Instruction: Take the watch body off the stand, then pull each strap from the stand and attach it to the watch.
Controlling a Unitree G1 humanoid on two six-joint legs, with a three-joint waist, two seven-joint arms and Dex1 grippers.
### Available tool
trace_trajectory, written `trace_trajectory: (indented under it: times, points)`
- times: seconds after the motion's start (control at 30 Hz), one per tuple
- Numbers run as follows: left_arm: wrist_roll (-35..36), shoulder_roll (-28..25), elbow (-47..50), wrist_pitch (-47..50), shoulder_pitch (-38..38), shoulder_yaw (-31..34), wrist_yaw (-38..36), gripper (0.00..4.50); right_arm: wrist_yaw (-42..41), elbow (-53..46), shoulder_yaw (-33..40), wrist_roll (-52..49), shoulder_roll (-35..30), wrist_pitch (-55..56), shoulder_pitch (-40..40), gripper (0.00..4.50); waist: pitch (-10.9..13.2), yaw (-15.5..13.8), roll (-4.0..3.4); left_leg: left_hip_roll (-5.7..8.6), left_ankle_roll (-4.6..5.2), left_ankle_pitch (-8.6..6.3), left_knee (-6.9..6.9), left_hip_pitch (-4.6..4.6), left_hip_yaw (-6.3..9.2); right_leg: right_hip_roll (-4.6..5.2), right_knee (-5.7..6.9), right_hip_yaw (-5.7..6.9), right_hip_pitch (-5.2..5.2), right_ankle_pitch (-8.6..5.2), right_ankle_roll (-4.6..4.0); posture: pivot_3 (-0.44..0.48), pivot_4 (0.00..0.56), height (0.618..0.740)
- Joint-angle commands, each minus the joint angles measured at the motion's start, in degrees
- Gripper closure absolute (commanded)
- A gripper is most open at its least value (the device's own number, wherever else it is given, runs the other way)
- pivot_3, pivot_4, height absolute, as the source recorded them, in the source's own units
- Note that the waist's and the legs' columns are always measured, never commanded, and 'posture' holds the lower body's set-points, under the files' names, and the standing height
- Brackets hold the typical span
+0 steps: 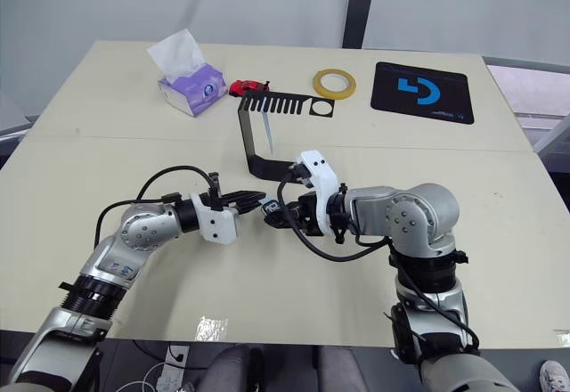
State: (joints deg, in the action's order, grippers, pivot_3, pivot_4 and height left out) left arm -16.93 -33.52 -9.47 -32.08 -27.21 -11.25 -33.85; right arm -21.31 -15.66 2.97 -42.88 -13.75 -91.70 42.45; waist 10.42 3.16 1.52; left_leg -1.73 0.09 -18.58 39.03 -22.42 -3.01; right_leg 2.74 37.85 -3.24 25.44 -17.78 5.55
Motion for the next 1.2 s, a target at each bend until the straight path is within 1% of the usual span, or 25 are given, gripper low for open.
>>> trace_trajectory:
  times: [0.03, 0.8, 1.2]
  points:
    - [2.4, -0.4, 2.2, -2.0, -0.7, 1.3, 0.6, 4.44, -0.3, -0.7, 1.9, -0.2, -0.2, -0.2, 1.1, 2.98, 0.0, 0.0, 0.00, 0.00, 0.00, 0.00, 0.00, 0.00, 0.00, 0.00, 0.00, 0.00, 0.00, 0.00, 0.00, 0.000, 0.150, 0.738]
    - [4.0, -0.6, 3.3, -2.3, -0.6, 0.7, -0.8, 4.44, -1.2, 0.0, 1.3, 0.7, -1.0, 1.1, 1.0, 2.98, 0.0, 0.0, 0.00, 0.00, 0.00, 0.00, 0.00, 0.00, 0.00, 0.00, -0.01, 0.00, 0.00, 0.00, 0.00, 0.000, 0.150, 0.738]
    - [5.5, -0.5, 4.3, -3.2, -0.2, 0.2, -2.3, 4.44, -3.4, 1.7, 0.8, 0.5, -2.5, 1.5, 1.3, 2.98, 0.0, 0.0, 0.00, 0.00, 0.00, 0.00, -0.01, 0.00, 0.00, 0.00, -0.02, 0.00, 0.00, 0.00, 0.00, 0.000, 0.150, 0.738]
